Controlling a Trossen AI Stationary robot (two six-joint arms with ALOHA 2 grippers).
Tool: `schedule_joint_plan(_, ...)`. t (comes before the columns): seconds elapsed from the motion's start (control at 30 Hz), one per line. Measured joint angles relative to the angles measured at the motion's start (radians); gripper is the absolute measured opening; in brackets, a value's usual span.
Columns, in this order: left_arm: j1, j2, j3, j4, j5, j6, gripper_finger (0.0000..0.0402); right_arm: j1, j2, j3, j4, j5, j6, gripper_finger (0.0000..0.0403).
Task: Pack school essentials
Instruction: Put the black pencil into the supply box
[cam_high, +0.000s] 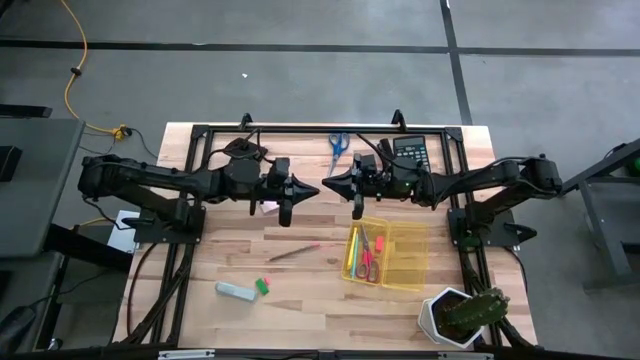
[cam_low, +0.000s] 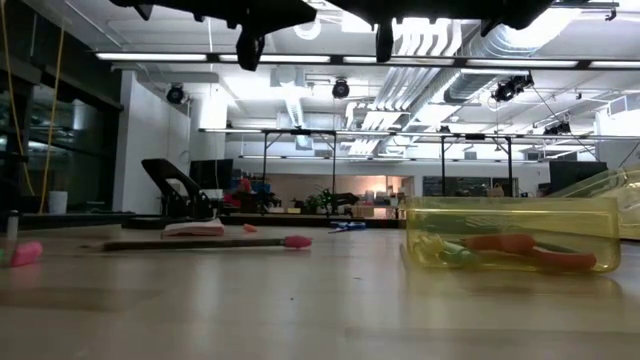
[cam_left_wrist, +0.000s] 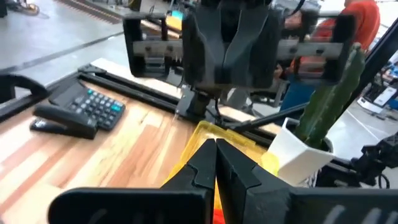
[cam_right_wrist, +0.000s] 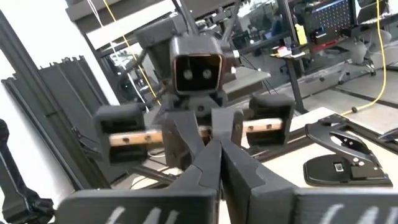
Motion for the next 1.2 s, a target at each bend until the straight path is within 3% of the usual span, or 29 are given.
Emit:
schedule_joint_plan(0.3,0.000,-0.118,0.000,-0.184,-0.009,0.060,0.0000,-0.001,-0.007,0.000,-0.014,0.000,-0.057,0.0000)
schedule_joint_plan(0.57,0.002,-0.152,0.000,-0.400,-0.013,0.027,0.0007,-0.040,-0.146,0.000,-0.162,0.000,-0.137,0.0000)
schedule_joint_plan(0.73,0.013,-0.075,0.044,-0.558,-0.001,-0.007,0.0049,-0.068,-0.213,0.000,-0.253,0.000,-0.144,0.0000)
schedule_joint_plan(0.9,0.003,0.078,0.130,-0.765,-0.012,-0.024,0.0114,-0.079,-0.223,0.000,-0.283,0.007,-0.143,0.0000)
schedule_joint_plan(1.03,-0.011,0.197,0.141,-0.782,-0.044,-0.070,0.0152,-0.079,-0.223,0.000,-0.308,0.008,-0.144,0.0000)
schedule_joint_plan(1.2,-0.012,0.327,0.141,-0.766,-0.127,-0.127,0.0169,-0.079,-0.222,0.000,-0.321,0.008,-0.144,0.0000)
